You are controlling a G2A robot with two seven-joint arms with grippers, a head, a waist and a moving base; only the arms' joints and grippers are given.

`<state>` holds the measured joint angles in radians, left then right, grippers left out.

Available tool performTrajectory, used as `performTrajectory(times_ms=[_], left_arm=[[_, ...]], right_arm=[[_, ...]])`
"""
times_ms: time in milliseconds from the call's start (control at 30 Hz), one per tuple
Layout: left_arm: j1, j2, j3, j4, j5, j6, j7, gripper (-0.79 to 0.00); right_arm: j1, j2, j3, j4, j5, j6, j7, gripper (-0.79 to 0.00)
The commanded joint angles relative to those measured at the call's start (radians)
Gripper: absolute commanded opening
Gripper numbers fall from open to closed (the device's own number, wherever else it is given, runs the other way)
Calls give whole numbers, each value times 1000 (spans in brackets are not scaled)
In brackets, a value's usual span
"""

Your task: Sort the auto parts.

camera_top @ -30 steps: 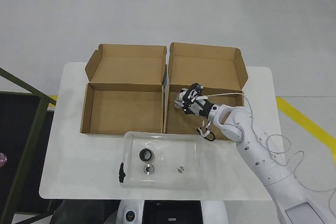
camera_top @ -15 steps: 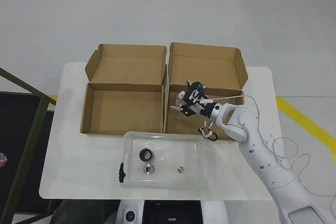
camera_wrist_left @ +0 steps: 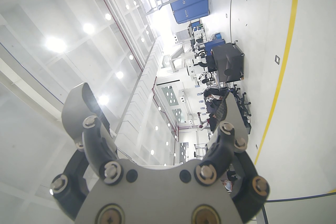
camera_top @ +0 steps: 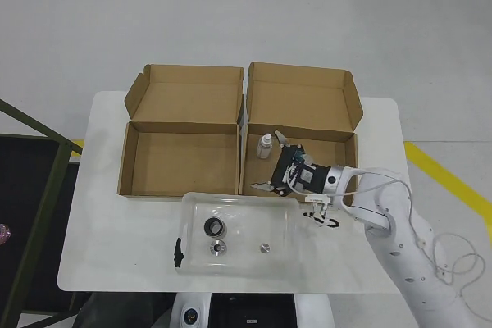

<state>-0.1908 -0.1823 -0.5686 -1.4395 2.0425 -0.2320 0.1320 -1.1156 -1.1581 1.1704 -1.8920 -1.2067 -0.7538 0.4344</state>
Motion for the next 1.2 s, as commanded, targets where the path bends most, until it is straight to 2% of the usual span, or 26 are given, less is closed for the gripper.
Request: performTrajectory(times_ms=[0,167,267,500,867,1167], left_arm=[[0,0,0,0,0,0,0,0],[0,0,0,0,0,0,0,0],[0,0,0,0,0,0,0,0],[0,0,0,0,0,0,0,0],[0,0,0,0,0,0,0,0],[0,0,0,0,0,0,0,0]], right_arm=[[-25,5,-1,-33,2,-25,26,-28],[-85,17,-16,-111,-11,-85,111,-22],[-117,24,-29,-152,-19,-108,164,-43],[-171,38,-57,-210,-40,-136,266,-37],[-217,56,-92,-238,-94,-135,402,-65],[-222,65,-134,-233,-110,-141,462,-80]])
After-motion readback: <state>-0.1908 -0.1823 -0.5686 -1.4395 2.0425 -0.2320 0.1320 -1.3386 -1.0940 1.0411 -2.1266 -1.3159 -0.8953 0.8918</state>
